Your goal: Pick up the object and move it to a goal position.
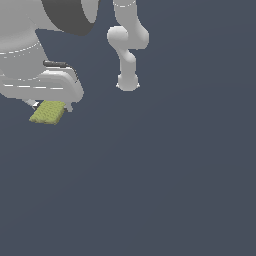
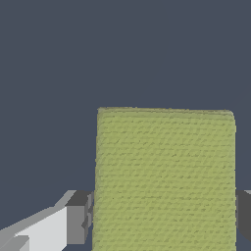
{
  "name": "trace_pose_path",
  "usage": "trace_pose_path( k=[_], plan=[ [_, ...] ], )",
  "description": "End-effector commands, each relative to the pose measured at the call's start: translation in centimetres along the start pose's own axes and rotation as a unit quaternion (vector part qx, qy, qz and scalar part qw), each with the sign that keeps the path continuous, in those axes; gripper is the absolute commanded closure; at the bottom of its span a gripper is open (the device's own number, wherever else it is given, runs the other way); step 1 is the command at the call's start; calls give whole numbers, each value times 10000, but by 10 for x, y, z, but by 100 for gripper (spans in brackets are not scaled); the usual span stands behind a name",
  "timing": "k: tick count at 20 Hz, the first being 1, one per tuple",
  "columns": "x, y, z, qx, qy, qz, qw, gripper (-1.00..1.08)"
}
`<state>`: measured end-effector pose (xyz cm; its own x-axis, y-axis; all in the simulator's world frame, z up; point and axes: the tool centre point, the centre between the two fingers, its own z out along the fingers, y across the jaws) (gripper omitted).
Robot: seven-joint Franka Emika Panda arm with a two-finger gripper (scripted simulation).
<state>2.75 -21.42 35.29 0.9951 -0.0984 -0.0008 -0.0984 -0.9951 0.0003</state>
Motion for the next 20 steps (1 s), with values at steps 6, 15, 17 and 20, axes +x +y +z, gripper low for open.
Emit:
trace_pose_path(
  k=[6,15,17,20],
  plan=[
    [12,15,-41,0,4,-5,10000,108],
    [22,25,-68,0,4,-5,10000,108],
    [23,26,-71,0,4,-5,10000,108],
    [24,28,-75,0,4,-5,10000,108]
  ],
)
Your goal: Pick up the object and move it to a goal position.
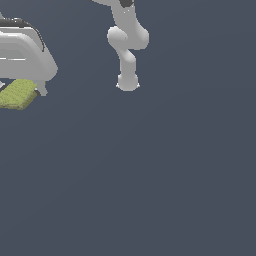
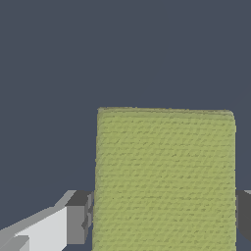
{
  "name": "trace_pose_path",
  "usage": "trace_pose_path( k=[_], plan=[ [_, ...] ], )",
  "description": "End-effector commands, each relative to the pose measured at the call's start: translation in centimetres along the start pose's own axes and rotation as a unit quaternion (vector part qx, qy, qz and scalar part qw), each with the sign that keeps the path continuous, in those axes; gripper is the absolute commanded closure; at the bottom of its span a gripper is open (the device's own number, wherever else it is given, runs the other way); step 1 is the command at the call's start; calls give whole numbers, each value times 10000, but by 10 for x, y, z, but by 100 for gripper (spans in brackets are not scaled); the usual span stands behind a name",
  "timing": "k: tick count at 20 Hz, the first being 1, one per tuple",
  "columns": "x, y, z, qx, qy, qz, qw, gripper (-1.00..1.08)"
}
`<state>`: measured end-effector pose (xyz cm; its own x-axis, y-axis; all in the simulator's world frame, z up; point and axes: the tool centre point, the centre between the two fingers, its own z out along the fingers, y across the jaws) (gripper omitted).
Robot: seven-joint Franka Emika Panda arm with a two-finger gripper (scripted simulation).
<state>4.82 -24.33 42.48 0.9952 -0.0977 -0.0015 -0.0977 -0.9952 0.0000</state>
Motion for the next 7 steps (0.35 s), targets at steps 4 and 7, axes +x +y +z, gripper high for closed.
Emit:
trace_pose_path(
  k=[4,7],
  plan=[
    [2,1,-5,-2,7,-1,10000,108],
    [2,2,-5,0,8,2,10000,108]
  ],
)
